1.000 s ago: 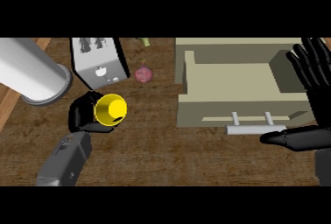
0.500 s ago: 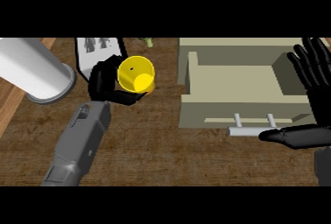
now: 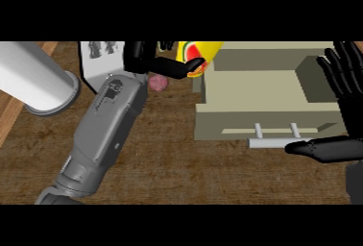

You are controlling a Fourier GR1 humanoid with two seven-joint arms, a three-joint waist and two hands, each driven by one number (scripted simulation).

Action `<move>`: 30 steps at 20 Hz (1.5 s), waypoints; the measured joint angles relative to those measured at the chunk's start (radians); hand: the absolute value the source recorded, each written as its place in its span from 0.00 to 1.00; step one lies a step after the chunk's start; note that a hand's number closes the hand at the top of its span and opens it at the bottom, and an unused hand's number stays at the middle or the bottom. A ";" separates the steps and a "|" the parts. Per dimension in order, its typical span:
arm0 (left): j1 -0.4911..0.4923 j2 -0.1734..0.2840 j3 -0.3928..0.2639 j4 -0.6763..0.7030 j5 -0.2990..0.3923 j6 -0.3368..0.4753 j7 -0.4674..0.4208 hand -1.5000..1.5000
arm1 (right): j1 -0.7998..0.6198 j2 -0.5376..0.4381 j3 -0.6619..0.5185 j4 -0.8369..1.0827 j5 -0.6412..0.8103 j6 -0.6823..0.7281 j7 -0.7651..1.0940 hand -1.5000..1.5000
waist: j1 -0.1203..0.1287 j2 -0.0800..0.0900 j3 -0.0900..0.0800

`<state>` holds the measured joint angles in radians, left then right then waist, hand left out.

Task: Pick up the cup, place it into the drawer and close the drawer

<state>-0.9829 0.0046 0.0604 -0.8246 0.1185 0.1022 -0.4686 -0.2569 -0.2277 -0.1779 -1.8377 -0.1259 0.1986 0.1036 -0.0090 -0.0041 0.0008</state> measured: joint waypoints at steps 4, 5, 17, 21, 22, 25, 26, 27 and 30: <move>-0.123 -0.003 -0.047 0.073 0.026 0.097 0.087 1.00 | -0.003 0.014 0.012 0.011 0.017 -0.008 -0.021 0.00 | -0.012 0.005 0.000; -0.159 -0.003 -0.060 0.099 0.033 0.123 0.114 1.00 | -0.005 0.017 0.016 0.012 0.018 -0.008 -0.026 0.00 | -0.018 0.007 0.000; -0.353 -0.004 -0.230 0.441 0.129 0.226 0.223 1.00 | -0.060 0.017 0.043 0.024 0.008 0.010 -0.012 0.00 | -0.089 0.028 0.001; -0.359 -0.005 -0.304 0.502 0.142 0.184 0.253 1.00 | -0.087 0.020 0.051 0.044 0.011 0.015 -0.028 0.00 | -0.121 0.037 0.002; -0.352 -0.005 -0.320 0.510 0.148 0.176 0.252 1.00 | -0.100 0.017 0.053 0.045 0.008 0.018 -0.022 0.00 | -0.130 0.040 0.002; -0.338 -0.005 -0.363 0.527 0.162 0.166 0.254 0.00 | -0.113 0.022 0.061 0.057 0.002 0.028 -0.032 0.00 | -0.151 0.044 0.002; -0.337 -0.004 -0.375 0.527 0.169 0.162 0.256 0.00 | -0.119 0.024 0.067 0.057 0.002 0.030 -0.033 0.00 | -0.159 0.046 0.002; -0.330 -0.005 -0.383 0.525 0.180 0.158 0.252 0.00 | -0.121 0.025 0.070 0.056 0.000 0.033 -0.032 0.00 | -0.165 0.046 0.002; -0.305 -0.005 -0.389 0.506 0.227 0.166 0.226 0.00 | -0.134 0.035 0.093 0.058 -0.022 0.056 -0.027 0.00 | -0.186 0.051 0.001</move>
<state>-1.2878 0.0000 -0.3281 -0.3181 0.3452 0.2681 -0.2427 -0.3909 -0.1929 -0.0852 -1.7792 -0.1482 0.2545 0.0765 -0.1951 0.0472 0.0018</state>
